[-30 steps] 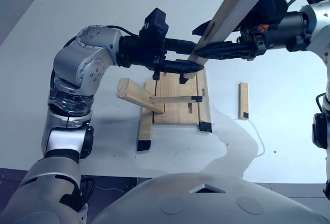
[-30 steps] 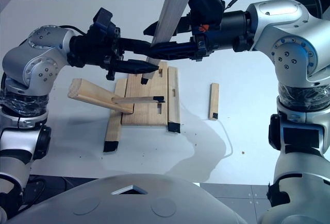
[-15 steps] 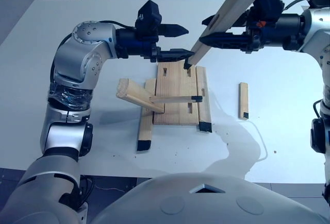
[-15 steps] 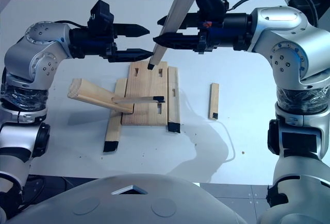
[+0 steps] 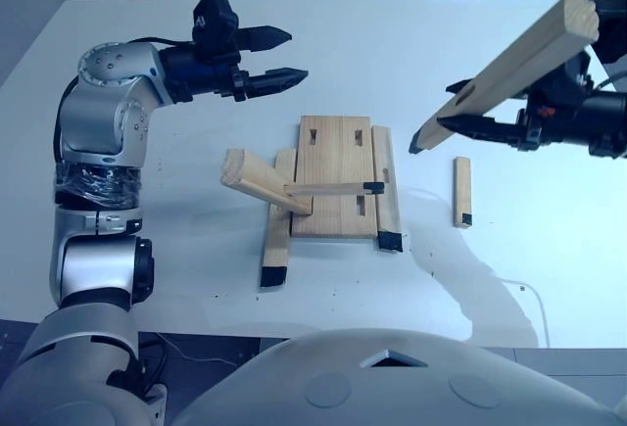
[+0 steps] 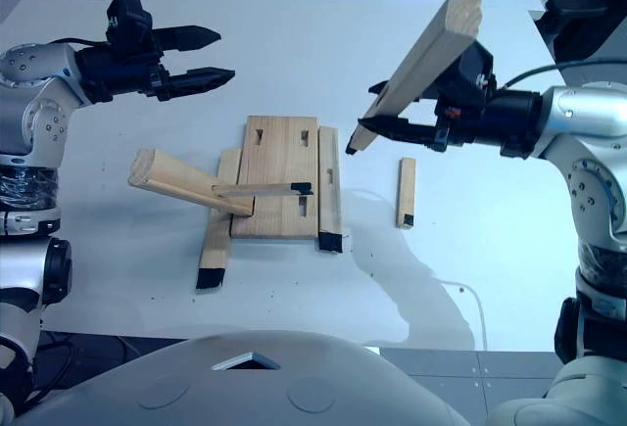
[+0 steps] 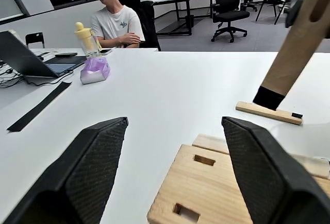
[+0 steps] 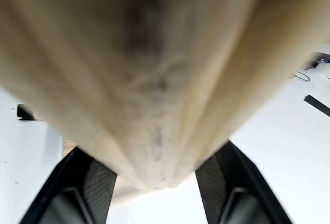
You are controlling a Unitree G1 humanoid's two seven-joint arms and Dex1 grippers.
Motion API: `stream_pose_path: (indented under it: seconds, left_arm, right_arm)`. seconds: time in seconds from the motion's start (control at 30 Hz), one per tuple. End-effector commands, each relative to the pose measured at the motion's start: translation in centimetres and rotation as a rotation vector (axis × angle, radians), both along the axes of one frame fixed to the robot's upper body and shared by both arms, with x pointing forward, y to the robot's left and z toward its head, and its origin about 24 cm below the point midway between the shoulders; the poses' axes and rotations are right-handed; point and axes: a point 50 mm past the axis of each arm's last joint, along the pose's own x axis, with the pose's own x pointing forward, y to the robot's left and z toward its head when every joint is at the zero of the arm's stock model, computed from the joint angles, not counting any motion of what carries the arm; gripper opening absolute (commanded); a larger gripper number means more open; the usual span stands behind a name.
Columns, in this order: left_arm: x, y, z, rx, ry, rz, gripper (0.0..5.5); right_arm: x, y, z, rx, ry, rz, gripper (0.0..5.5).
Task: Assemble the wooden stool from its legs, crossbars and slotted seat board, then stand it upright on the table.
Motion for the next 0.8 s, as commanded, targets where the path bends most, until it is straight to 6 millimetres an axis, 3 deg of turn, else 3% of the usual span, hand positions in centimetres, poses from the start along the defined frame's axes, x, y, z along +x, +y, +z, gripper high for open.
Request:
stream_pose_path:
  seconds: [0.03, 0.13, 0.53, 0.8]
  left_arm:
    - [-0.6, 1.6, -1.9, 0.043, 0.053, 0.044, 3.39]
    - [-0.8, 1.6, -2.6, 0.053, 0.074, 0.034, 3.39]
    - [0.1, 0.8, -2.2, 0.069, 0.095, -0.044, 3.39]
    - [0.4, 0.2, -1.8, 0.076, 0.102, -0.089, 3.39]
  right_arm:
    - [-1.2, 1.1, -1.3, 0.053, 0.012, 0.041, 1.99]
    - [-1.9, 1.9, -2.4, 0.073, 0.036, 0.064, 1.99]
    - [-3.7, 4.7, -6.8, 0.124, 0.077, 0.080, 1.99]
    - [-3.8, 4.9, -7.8, 0.089, 0.033, 0.048, 1.99]
